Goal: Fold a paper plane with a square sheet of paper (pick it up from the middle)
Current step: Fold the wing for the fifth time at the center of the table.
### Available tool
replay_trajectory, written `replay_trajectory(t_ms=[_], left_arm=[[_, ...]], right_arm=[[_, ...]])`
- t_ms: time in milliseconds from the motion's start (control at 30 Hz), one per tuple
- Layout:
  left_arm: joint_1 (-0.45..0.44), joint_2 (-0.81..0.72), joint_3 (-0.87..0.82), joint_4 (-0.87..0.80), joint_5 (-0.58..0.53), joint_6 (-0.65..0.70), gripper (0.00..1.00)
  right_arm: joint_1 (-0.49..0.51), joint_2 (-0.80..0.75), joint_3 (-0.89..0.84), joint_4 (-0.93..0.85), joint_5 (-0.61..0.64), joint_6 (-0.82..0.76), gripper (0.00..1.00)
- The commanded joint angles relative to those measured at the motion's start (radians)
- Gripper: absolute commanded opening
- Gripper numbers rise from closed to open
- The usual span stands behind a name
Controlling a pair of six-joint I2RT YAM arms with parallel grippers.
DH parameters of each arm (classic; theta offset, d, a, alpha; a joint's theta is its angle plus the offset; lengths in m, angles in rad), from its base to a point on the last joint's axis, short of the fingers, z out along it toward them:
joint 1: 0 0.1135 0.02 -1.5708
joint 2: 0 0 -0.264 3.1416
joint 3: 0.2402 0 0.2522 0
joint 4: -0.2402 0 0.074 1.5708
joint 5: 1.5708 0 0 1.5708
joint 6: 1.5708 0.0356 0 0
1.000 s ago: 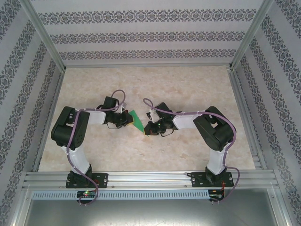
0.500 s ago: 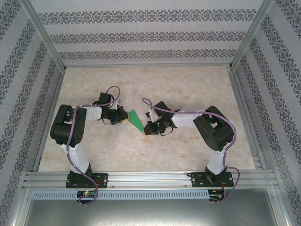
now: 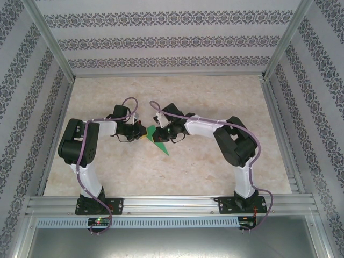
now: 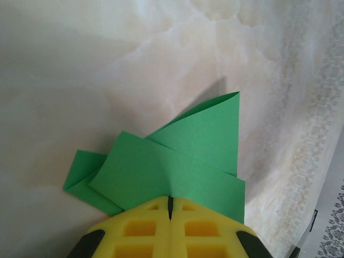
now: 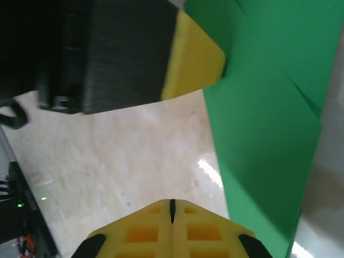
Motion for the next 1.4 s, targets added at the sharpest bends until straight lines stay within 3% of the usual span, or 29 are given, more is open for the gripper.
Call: replay_trajectory(t_ms=[0, 167, 433, 767, 1000, 1067, 1167, 1267, 1367], left_arm=[[0.015, 0.065, -0.015, -0.104, -0.151, 0.031, 0.00], [0.014, 0.068, -0.009, -0.128, -0.176, 0.028, 0.00], [0.012, 0.076, -0.007, -0.157, -0.219, 0.024, 0.00], [0.012, 0.049, -0.007, -0.131, -0.197, 0.026, 0.00], [-0.005, -0.016, 0.011, -0.140, -0.179, 0.032, 0.00], [-0.019, -0.048, 0.034, -0.171, -0.186, 0.028, 0.08], [-0.037, -0.121, 0.072, -0.228, -0.206, 0.008, 0.29], [-0.068, -0.206, 0.109, -0.305, -0.270, -0.004, 0.41], [-0.116, -0.271, 0.147, -0.408, -0.405, -0.017, 0.53]], right_arm=[[0.015, 0.048, 0.048, -0.064, 0.021, -0.048, 0.00], [0.010, 0.069, 0.035, -0.072, 0.046, -0.058, 0.00], [-0.008, -0.011, -0.163, 0.034, 0.033, -0.053, 0.00], [-0.012, -0.206, -0.505, 0.175, 0.023, 0.012, 0.00], [-0.018, -0.387, -0.575, 0.198, 0.092, 0.043, 0.00], [-0.020, -0.441, -0.559, 0.193, 0.133, 0.058, 0.05], [-0.028, -0.489, -0.521, 0.162, 0.216, 0.074, 0.20], [-0.037, -0.513, -0.499, 0.140, 0.300, 0.087, 0.44], [-0.053, -0.532, -0.484, 0.113, 0.394, 0.090, 0.63]])
